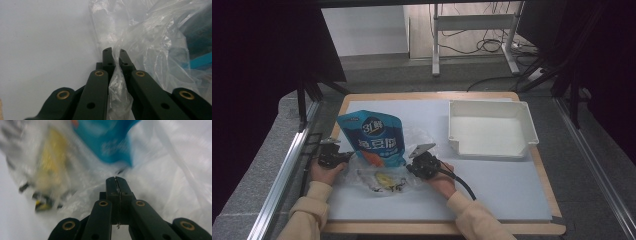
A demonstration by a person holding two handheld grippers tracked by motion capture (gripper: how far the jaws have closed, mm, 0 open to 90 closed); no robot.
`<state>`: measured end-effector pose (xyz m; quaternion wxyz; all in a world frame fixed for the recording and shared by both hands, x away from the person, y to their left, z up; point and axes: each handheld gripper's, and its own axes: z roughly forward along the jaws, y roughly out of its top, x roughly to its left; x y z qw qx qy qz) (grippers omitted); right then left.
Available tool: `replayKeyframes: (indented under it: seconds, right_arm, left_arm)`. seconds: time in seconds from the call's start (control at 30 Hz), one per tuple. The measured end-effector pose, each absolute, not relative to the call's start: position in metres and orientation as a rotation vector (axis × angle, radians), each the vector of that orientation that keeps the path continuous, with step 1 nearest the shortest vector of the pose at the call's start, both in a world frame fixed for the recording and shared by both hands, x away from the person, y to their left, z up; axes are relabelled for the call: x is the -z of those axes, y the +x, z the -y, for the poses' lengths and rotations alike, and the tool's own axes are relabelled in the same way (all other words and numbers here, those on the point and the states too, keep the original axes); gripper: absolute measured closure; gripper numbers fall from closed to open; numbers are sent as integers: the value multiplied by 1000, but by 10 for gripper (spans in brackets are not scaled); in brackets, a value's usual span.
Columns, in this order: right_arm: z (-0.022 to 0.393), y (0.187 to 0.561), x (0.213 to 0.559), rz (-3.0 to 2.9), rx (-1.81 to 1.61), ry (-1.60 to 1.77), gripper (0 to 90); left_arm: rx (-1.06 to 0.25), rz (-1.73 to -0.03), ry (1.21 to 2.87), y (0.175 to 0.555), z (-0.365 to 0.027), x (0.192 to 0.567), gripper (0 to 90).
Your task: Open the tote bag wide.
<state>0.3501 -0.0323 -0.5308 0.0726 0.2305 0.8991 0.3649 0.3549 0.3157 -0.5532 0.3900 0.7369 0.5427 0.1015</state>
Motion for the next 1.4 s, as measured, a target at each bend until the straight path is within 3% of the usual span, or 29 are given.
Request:
replayKeyframes:
  seconds: [0.33,0.83,0.9,1.1,1.23,1.4]
  right_arm:
    - [58,337,535,-2730,-1133,700,893]
    - [57,338,535,-2728,-1141,695,892]
    - [57,338,535,-2728,-1142,695,892]
    - [56,338,535,-2726,-1139,690,892]
    - [56,338,535,-2726,-1140,689,892]
    - [56,338,534,-2714,-1131,679,888]
  left_arm:
    - [-262,-1379,1875,355,-315,553,874]
    - [-265,-1328,1800,351,-323,543,821]
    - [-273,-1305,1797,350,-324,539,769]
    - [-341,-1265,1756,347,-332,524,438]
    - [-383,-1240,1736,343,-336,518,269]
    - [-394,-1212,1713,339,-340,507,201]
